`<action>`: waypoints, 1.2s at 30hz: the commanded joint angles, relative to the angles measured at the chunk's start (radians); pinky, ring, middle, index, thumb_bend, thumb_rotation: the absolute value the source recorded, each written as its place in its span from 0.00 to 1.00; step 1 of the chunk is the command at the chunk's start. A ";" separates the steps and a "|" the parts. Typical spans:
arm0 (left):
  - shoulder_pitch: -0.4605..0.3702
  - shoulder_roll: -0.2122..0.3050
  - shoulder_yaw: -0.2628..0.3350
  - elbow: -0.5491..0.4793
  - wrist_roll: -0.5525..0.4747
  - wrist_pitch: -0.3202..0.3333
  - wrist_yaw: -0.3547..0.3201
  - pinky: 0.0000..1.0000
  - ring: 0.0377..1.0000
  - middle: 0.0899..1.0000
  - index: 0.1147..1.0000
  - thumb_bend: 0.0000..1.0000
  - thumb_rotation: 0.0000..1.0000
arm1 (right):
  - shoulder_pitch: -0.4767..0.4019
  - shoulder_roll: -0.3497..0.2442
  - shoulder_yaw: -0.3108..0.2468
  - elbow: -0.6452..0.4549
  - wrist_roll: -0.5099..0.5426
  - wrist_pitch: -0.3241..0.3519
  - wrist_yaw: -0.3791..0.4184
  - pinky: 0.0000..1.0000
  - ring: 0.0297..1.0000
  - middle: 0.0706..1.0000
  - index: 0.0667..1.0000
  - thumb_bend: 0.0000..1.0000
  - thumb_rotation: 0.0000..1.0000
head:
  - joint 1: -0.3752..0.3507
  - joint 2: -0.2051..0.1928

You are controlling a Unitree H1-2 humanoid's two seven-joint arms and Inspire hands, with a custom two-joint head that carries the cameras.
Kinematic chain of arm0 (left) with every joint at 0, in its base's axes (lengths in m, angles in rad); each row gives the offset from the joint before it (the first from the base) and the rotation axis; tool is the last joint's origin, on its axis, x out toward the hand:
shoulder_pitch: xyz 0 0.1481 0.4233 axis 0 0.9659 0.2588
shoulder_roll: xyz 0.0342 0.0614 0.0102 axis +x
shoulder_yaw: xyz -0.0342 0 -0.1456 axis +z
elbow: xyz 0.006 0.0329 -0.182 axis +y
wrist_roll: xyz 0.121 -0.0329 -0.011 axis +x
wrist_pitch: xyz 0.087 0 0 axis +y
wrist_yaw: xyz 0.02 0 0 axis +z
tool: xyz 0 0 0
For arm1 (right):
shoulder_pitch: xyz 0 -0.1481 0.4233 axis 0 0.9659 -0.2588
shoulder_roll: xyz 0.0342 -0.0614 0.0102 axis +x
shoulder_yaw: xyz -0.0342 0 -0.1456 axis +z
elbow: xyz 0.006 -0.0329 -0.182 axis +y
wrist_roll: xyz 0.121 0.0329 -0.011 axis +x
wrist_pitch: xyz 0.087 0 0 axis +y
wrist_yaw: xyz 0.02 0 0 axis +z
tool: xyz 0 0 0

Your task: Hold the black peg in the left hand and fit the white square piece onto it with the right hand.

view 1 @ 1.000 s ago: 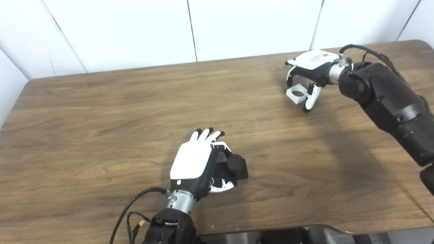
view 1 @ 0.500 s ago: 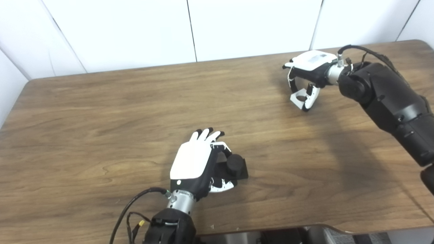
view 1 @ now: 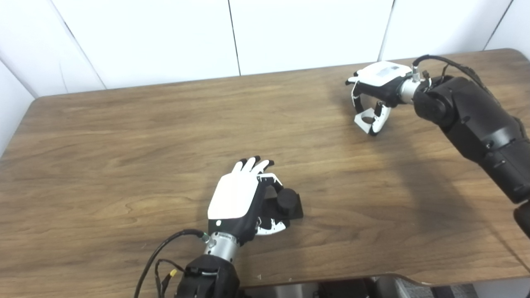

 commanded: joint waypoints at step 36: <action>-0.005 -0.011 -0.006 0.031 0.007 -0.004 -0.006 0.97 0.97 0.90 0.43 0.52 0.07 | 0.044 -0.069 -0.097 -0.311 0.037 0.008 0.049 1.00 1.00 0.97 0.45 0.52 0.14 | -0.012 -0.006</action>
